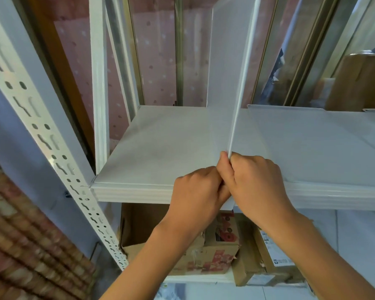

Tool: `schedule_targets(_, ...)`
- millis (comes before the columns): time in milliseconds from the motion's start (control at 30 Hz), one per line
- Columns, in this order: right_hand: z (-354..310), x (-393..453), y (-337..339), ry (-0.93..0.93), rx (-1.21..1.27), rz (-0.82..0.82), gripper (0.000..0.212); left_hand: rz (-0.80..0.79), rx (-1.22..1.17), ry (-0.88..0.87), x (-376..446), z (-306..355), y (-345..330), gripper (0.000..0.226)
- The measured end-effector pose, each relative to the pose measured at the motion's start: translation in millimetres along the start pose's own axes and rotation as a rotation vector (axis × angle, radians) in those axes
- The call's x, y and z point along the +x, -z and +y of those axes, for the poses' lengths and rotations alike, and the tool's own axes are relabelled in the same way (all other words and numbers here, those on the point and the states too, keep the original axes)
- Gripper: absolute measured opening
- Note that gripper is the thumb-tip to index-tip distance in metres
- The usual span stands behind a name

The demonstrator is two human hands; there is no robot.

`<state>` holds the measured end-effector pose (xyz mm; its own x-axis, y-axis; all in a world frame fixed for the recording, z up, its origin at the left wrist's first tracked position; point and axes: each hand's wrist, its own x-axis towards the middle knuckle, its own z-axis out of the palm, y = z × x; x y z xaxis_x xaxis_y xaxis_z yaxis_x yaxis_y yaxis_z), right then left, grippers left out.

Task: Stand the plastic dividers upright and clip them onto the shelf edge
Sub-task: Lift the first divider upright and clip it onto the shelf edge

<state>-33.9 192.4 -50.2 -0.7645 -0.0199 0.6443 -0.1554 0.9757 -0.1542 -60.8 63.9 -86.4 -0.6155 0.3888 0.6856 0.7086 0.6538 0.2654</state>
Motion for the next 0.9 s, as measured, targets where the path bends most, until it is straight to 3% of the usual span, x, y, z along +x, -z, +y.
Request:
schedule_targets(200, 2.7, -10.9, -8.4, -0.035, 0.085, -0.01, 0.047, 0.059, 0.003, 0.01, -5.9, 1.0, -8.1, 0.038)
schedule_targets(500, 4.3, -11.9, -4.6, -0.043, 0.088, -0.081, 0.047, 0.02, -0.024, 0.042, -5.0, 5.1, -3.5, 0.029)
schedule_targets(667, 16.1, -24.8, 15.8, -0.042, 0.233, -0.199, 0.041, -0.015, -0.054, 0.074, -6.0, 4.7, -3.6, 0.033)
schedule_targets(767, 53.7, -43.0, 37.9, -0.1, 0.241, -0.125, 0.033, 0.086, -0.108, 0.121, -8.3, 8.2, -4.0, 0.037)
schedule_targets(900, 163.1, -61.8, 63.9, -0.217, 0.093, -0.097, 0.021, 0.238, -0.307, 0.11, -31.9, 48.0, -1.9, 0.042)
